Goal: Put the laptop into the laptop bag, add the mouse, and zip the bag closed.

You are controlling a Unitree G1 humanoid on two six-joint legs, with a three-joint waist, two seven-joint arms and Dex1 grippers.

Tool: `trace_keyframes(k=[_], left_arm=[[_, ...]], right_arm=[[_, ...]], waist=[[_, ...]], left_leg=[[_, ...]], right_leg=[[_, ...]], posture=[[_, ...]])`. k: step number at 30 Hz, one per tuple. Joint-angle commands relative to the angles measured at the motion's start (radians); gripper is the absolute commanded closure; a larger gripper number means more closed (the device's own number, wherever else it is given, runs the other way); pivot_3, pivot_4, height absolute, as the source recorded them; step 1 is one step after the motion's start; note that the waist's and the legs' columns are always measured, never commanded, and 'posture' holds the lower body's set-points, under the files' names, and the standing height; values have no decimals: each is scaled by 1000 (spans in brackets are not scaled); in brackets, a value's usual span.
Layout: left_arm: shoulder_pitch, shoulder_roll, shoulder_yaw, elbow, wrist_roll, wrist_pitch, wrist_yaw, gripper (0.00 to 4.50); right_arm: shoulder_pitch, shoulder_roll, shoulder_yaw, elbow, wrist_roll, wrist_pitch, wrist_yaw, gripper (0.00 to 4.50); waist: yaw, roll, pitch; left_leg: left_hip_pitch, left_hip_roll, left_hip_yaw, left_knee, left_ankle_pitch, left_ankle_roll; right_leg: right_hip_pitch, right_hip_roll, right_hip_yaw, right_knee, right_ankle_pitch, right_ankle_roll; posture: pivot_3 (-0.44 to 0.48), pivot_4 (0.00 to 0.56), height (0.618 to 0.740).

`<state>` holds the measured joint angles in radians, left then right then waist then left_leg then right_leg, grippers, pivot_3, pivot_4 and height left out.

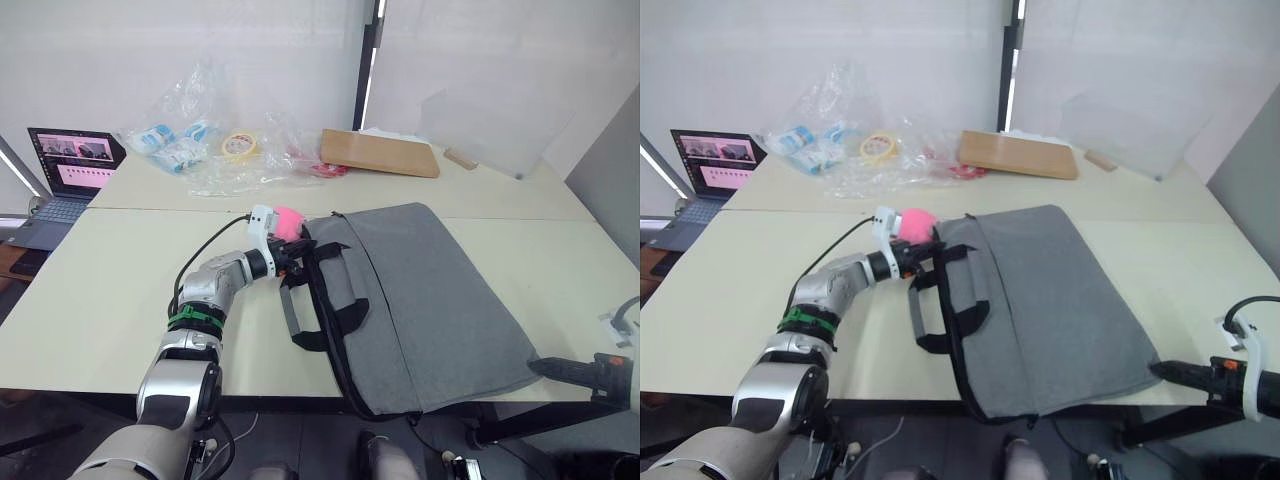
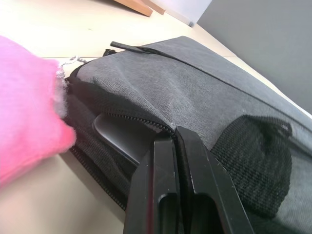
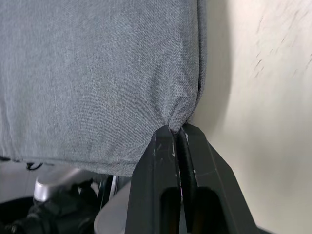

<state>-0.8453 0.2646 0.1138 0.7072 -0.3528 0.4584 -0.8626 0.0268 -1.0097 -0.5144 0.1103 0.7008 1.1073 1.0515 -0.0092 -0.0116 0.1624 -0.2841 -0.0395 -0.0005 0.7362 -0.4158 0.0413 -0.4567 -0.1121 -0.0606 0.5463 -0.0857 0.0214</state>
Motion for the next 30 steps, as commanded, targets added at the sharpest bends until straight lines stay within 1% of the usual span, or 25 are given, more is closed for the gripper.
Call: trace_keyframes(k=[1,5,8,11,15,17,19,21,22,25,26,28,29,30], left_arm=[[59,28,-15,-181,-27,70,-18,4500],[194,89,-16,-458,-78,214,-7,4500],[279,128,0,-623,-117,306,22,4500],[354,166,29,-759,-165,389,50,4500],[427,207,71,-887,-221,490,97,4500],[462,222,88,-940,-249,532,114,4500],[492,231,100,-981,-283,567,125,4500],[517,237,105,-1013,-308,587,129,4500],[527,239,105,-1022,-302,576,140,4500],[559,257,122,-1046,-310,561,150,3583],[578,286,163,-1055,-328,570,141,3287],[620,343,238,-1059,-354,575,116,2524],[634,361,259,-1059,-374,577,106,2281],[641,375,274,-1058,-393,575,96,1944]], right_arm=[[-137,36,-6,61,-32,-98,-91,4472],[-279,104,68,124,-96,-172,-164,4472],[-373,165,106,174,-126,-217,-206,4472],[-465,218,132,245,-170,-270,-264,4472],[-561,258,189,356,-242,-361,-276,4472],[-619,280,203,421,-264,-397,-285,4472],[-663,302,214,465,-273,-423,-276,4472],[-699,320,216,502,-277,-439,-276,4472],[-712,325,218,517,-280,-450,-271,4472],[-732,324,214,545,-288,-491,-259,3507],[-724,301,201,534,-282,-487,-251,3212],[-693,244,175,492,-262,-458,-223,2434],[-678,225,170,472,-255,-442,-209,2150],[-663,208,169,451,-247,-422,-194,1816]], waist=[[-7,0,0],[-15,0,0],[-10,1,0],[-19,1,0],[-24,1,0],[-35,1,0],[-36,1,0],[-40,1,0],[-41,1,0],[-39,1,0],[-40,2,0],[-40,2,0],[-39,4,1],[-36,6,1]], left_leg=[[0,1,1,0,0,0],[2,2,3,-1,1,-1],[3,2,3,-1,1,-2],[3,2,4,-2,1,-2],[4,2,4,-3,2,-4],[4,2,4,-3,2,-4],[4,2,4,-4,2,-5],[8,2,4,-5,3,-5],[8,2,5,-5,3,-6],[9,2,4,-6,3,-7],[10,2,4,-6,4,-7],[10,2,4,-6,4,-8],[9,2,4,-6,4,-8],[10,2,4,-7,4,-9]], right_leg=[[0,0,2,0,1,1],[-1,1,7,1,1,1],[-2,3,8,3,1,1],[-2,4,8,2,2,-1],[-2,5,8,2,2,-1],[-2,5,9,2,2,-1],[-2,5,9,2,2,-1],[-2,6,8,2,2,-1],[-2,6,9,2,1,-1],[-2,6,8,2,1,-2],[-2,6,7,2,1,-2],[-3,6,7,2,1,-2],[-3,6,7,2,1,-3],[-4,6,5,2,0,-4]], posture=[[0,150,740],[0,150,740],[0,150,740],[0,150,740],[0,150,740],[0,150,740],[0,150,740],[0,150,740],[0,150,740],[0,150,740],[0,150,740],[0,150,740],[0,150,740],[0,150,740]])
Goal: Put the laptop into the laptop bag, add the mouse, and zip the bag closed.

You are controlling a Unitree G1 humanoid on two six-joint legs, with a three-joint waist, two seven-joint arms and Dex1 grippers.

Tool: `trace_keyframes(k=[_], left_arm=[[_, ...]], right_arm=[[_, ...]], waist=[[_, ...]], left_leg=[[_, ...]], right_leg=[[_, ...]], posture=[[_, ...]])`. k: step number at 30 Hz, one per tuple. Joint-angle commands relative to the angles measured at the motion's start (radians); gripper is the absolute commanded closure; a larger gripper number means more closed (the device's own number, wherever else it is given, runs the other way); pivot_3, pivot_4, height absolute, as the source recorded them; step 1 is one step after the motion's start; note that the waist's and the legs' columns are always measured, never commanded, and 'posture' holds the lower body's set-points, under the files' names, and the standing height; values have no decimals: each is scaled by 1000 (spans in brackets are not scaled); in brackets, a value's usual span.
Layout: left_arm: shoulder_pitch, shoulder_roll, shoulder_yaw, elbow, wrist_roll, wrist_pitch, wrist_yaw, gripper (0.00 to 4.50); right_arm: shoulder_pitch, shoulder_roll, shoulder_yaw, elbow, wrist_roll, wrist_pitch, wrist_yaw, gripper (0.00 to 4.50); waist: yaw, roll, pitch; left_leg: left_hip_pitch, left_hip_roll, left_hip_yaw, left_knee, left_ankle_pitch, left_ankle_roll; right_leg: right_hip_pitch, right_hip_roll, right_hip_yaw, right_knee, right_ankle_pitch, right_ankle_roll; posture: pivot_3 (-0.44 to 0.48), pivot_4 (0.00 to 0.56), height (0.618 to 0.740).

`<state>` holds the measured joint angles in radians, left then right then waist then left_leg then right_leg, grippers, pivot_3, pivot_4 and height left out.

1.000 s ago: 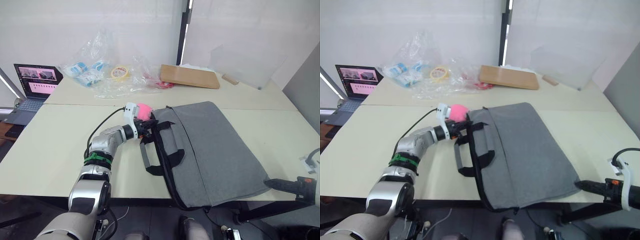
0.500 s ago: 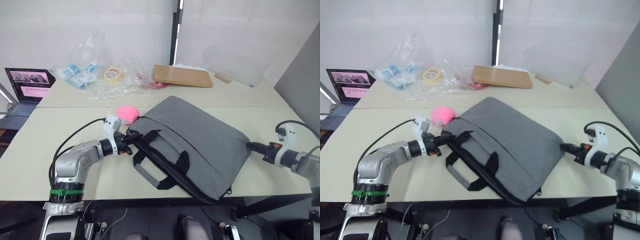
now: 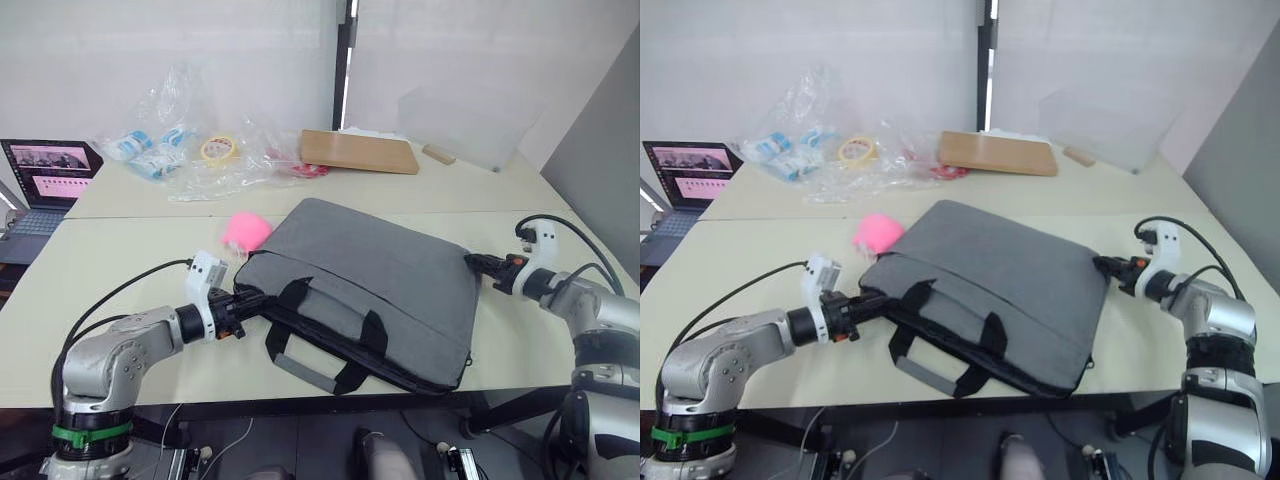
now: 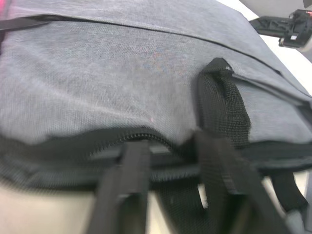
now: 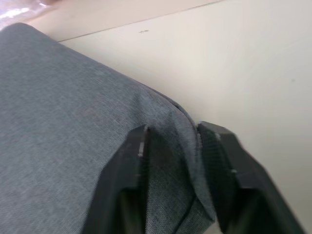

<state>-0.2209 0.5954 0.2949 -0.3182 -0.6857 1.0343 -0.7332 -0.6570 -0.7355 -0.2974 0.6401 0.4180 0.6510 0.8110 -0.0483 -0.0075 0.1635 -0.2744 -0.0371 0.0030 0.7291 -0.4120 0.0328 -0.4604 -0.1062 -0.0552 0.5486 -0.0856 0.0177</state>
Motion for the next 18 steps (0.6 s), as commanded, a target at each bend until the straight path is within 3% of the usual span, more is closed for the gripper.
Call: trace_keyframes(k=[1,5,6,13,18], left_arm=[[20,54,108,-31,-78,-5,-39,1568],[-13,90,169,44,-112,-48,-69,263],[-27,102,160,81,-100,-68,-81,34],[-166,86,9,364,23,-222,-127,34],[-251,51,-72,518,69,-282,-172,34]], right_arm=[[38,-83,-48,-104,48,63,67,1467],[149,-155,-46,-249,119,202,176,99],[179,-166,-51,-279,138,249,184,0],[392,-200,-51,-406,250,461,269,0],[421,-160,-91,-416,296,527,228,0]], waist=[[6,3,0],[13,4,0],[15,3,0],[28,4,0],[33,3,-1]], left_leg=[[0,0,0,0,0,0],[-2,0,0,0,1,-3],[-2,0,0,0,2,-4],[-7,0,0,0,3,-5],[-7,-1,0,0,3,-4]], right_leg=[[0,0,-2,0,0,0],[2,-1,-8,-1,-1,-1],[2,-1,-8,-1,-1,-1],[4,-1,-8,2,-2,-3],[3,-1,-7,2,-1,-2]], posture=[[0,150,740],[0,150,740],[0,150,740],[0,150,740],[0,150,740]])
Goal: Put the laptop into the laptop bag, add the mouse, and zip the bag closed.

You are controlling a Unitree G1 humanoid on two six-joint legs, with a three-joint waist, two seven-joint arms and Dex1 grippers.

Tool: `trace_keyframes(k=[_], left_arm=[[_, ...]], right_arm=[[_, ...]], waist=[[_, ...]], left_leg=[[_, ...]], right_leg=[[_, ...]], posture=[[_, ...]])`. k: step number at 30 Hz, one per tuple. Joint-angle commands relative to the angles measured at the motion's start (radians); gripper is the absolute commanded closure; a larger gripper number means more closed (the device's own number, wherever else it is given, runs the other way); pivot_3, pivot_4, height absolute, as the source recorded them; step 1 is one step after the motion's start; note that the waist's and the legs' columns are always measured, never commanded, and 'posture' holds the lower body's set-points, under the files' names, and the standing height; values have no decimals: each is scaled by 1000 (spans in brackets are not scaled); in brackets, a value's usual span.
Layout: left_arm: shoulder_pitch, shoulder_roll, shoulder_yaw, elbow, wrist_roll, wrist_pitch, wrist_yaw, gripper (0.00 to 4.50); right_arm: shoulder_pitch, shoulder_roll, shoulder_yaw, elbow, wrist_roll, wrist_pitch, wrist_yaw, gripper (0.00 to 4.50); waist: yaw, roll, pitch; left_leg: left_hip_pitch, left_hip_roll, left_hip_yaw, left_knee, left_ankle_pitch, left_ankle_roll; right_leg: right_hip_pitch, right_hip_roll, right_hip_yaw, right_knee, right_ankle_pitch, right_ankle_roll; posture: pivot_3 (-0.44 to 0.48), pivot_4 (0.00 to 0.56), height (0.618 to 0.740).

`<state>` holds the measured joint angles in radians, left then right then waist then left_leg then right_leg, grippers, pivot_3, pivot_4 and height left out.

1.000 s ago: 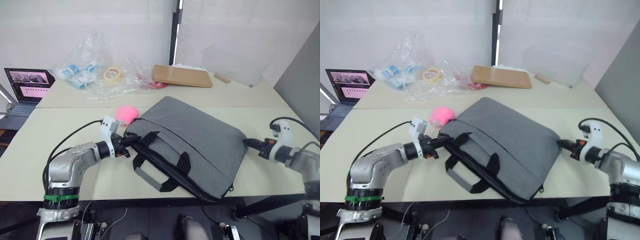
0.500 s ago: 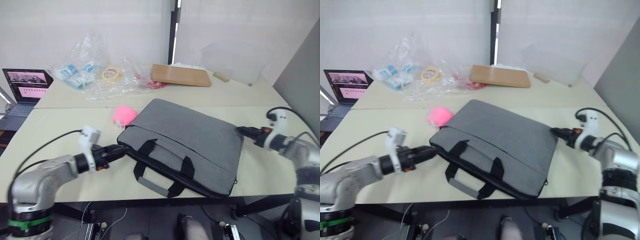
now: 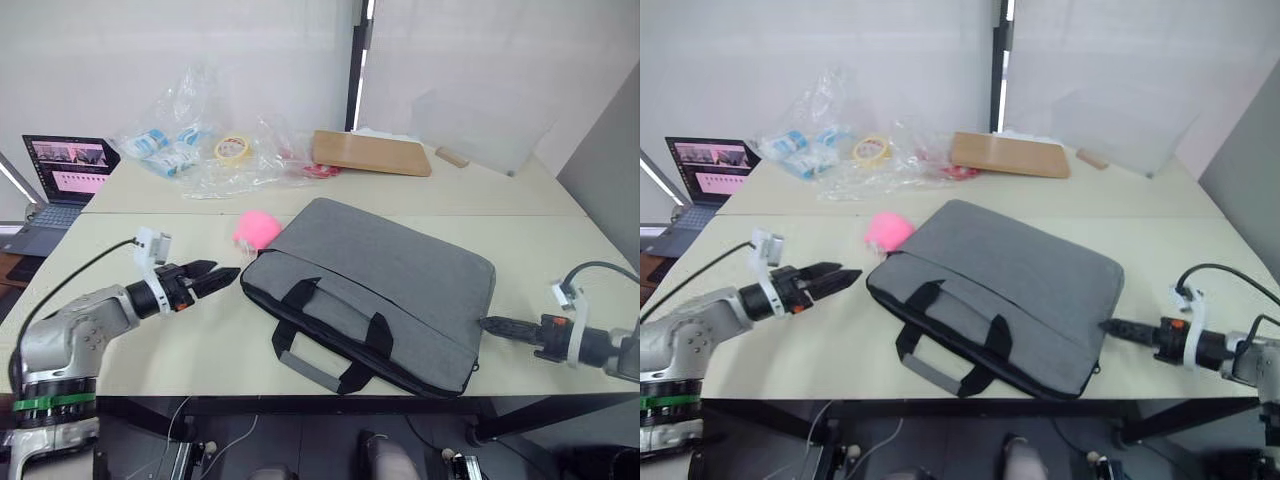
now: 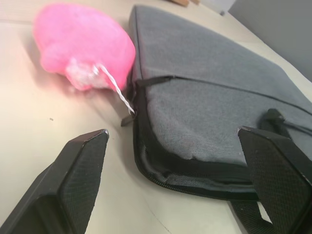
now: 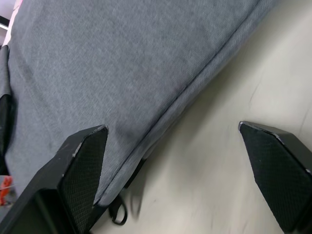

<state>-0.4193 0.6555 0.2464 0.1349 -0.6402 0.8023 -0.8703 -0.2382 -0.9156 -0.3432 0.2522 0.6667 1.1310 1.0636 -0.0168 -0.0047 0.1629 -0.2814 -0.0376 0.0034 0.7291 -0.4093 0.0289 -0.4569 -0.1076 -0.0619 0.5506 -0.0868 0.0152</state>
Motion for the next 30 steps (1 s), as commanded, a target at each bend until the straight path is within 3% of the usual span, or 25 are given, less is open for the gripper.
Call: trace_keyframes(k=[1,9,10,12,22,23,30], left_arm=[[-65,-16,-31,87,26,-55,-44,34],[-135,-50,-102,205,80,-100,-111,34],[-134,-48,-107,206,82,-102,-120,609],[-132,-46,-108,209,87,-103,-131,1113],[-97,-39,-86,132,76,-78,-133,4491],[-87,-39,-83,113,76,-75,-124,4500],[19,-39,-3,-83,2,9,-51,4500]], right_arm=[[0,29,-54,-31,57,62,-36,0],[-8,100,-77,-113,112,116,-116,0],[-7,108,-84,-119,120,118,-123,245],[-5,121,-96,-127,135,124,-134,754],[-63,151,-110,-90,124,68,-184,4197],[-72,153,-108,-87,124,65,-186,4463],[-152,186,-68,-73,92,3,-225,4463]], waist=[[2,0,0],[3,-1,0],[3,-1,0],[3,-1,0],[-2,-1,0],[-3,-1,0],[-6,-1,0]], left_leg=[[0,0,0,0,0,0],[-1,1,-2,1,-1,2],[-1,1,-2,1,-1,2],[-1,1,-3,1,-1,3],[-1,1,-4,1,-2,3],[-1,1,-5,1,-2,3],[-2,2,-6,0,-2,4]], right_leg=[[0,0,-1,0,0,0],[0,0,0,0,0,0],[0,0,0,0,0,0],[0,0,0,-1,0,0],[-1,0,0,-1,0,0],[-1,0,0,-1,0,0],[-3,1,1,-1,1,0]], posture=[[0,150,740],[0,150,740],[0,150,740],[0,150,740],[0,150,740],[0,150,740],[0,150,740]])
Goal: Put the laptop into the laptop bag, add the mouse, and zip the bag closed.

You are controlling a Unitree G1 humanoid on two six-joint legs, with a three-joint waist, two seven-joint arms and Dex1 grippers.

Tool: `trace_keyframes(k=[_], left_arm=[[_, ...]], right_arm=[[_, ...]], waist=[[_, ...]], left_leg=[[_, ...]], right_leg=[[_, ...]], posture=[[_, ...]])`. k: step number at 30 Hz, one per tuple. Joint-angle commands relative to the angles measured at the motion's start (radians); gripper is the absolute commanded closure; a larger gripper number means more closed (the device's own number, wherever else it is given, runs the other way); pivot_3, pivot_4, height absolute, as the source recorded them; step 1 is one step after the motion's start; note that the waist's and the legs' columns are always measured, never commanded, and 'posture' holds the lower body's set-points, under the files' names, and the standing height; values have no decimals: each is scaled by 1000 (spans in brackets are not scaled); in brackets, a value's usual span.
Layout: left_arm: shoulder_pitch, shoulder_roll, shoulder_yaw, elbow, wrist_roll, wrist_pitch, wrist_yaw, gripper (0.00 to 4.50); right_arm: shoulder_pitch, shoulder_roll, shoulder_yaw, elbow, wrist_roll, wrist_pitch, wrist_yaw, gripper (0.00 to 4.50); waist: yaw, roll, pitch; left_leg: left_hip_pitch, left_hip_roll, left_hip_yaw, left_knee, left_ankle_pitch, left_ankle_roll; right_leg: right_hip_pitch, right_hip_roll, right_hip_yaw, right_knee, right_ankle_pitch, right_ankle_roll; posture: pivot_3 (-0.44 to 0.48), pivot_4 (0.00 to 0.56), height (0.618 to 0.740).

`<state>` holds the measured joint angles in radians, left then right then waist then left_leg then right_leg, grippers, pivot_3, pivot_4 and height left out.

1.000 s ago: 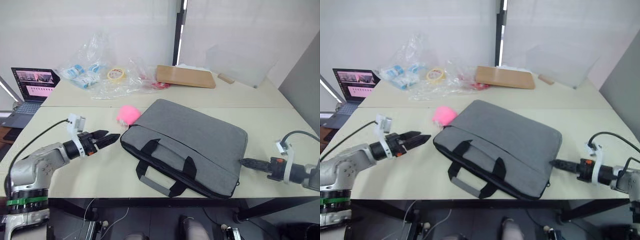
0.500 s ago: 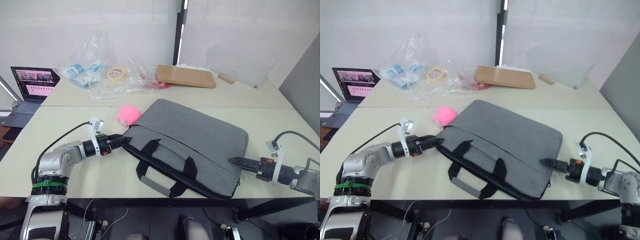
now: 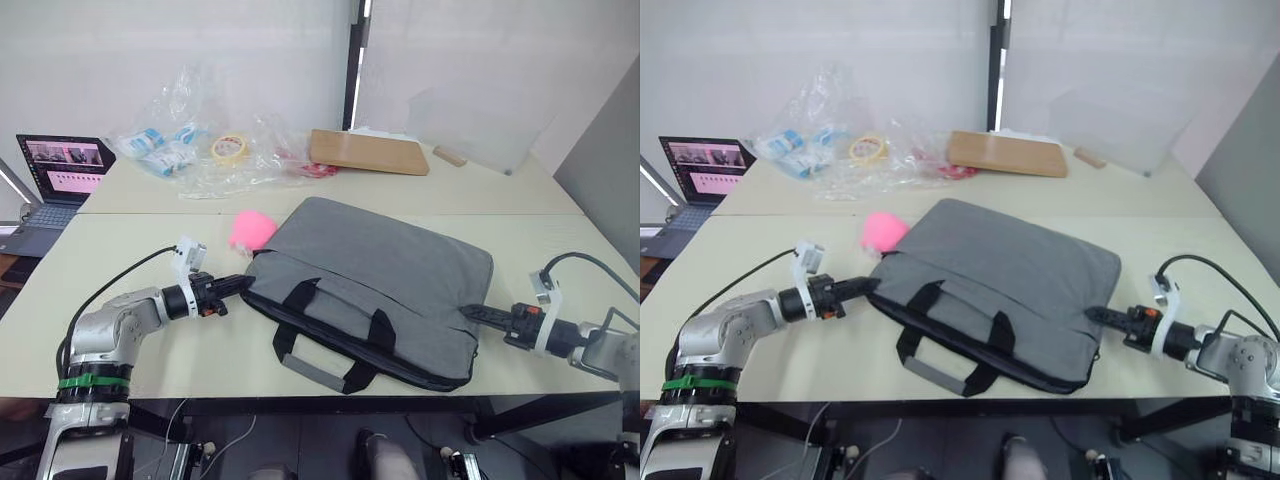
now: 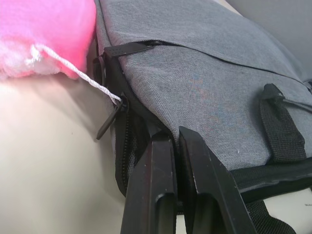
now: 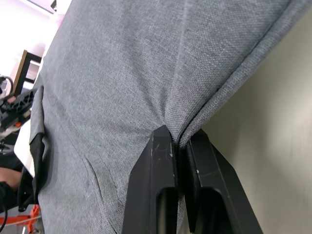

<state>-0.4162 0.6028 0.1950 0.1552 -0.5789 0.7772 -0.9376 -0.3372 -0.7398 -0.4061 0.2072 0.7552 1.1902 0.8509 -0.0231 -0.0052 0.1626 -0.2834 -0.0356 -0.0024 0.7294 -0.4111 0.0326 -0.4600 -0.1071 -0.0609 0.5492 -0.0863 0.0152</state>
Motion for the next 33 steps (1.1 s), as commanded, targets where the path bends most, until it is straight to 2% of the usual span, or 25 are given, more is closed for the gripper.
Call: trace_keyframes(k=[1,5,10,15,18,21,25,29,31,33], left_arm=[[37,20,67,-134,-70,49,29,4500],[92,38,114,-208,-103,91,65,4500],[226,57,143,-396,-187,191,97,4500],[259,39,132,-466,-232,229,141,4500],[262,31,124,-440,-189,182,164,4500],[250,31,121,-376,-100,76,193,4500],[269,48,169,-390,-169,103,165,3163],[264,69,211,-342,-170,91,175,1813],[234,74,225,-293,-176,98,182,1185],[208,76,228,-258,-188,112,183,590]], right_arm=[[-73,22,-3,-29,5,-57,-25,4463],[-124,50,3,-23,0,-64,-57,4463],[-237,84,18,70,-52,-116,-124,4463],[-298,84,57,146,-90,-132,-115,4463],[-325,80,76,182,-106,-135,-101,4463],[-312,61,91,175,-111,-138,-60,3475],[-290,-5,82,197,-143,-185,-32,2084],[-260,-95,59,193,-108,-133,37,659],[-213,-141,66,147,-65,-63,111,85],[-170,-169,79,106,-40,-24,157,0]], waist=[[-3,0,0],[-5,0,0],[-15,0,0],[-7,1,1],[-8,1,1],[-8,1,1],[-8,1,1],[-5,1,1],[0,1,1],[2,1,1]], left_leg=[[0,0,0,0,0,0],[0,0,0,0,0,0],[0,-1,0,0,0,0],[-1,-2,4,0,1,-2],[-1,-2,5,0,1,-2],[0,-2,4,0,1,-3],[1,-1,4,0,2,-4],[1,-1,4,0,2,-4],[0,-1,4,-1,2,-4],[0,0,4,-2,2,-4]], right_leg=[[0,0,0,0,0,0],[-1,0,0,0,0,0],[-6,0,0,0,0,0],[-7,0,-4,-1,0,-1],[-6,0,-5,-1,0,-1],[-4,0,-5,-1,0,-1],[-3,0,-5,-1,0,-1],[-3,0,-5,-1,0,-1],[-1,0,-5,-2,0,-1],[1,1,-5,-2,0,-1]], posture=[[0,150,740],[0,150,740],[0,150,740],[0,150,740],[0,150,740],[0,150,740],[0,150,740],[0,150,740],[0,150,740],[0,150,740]])
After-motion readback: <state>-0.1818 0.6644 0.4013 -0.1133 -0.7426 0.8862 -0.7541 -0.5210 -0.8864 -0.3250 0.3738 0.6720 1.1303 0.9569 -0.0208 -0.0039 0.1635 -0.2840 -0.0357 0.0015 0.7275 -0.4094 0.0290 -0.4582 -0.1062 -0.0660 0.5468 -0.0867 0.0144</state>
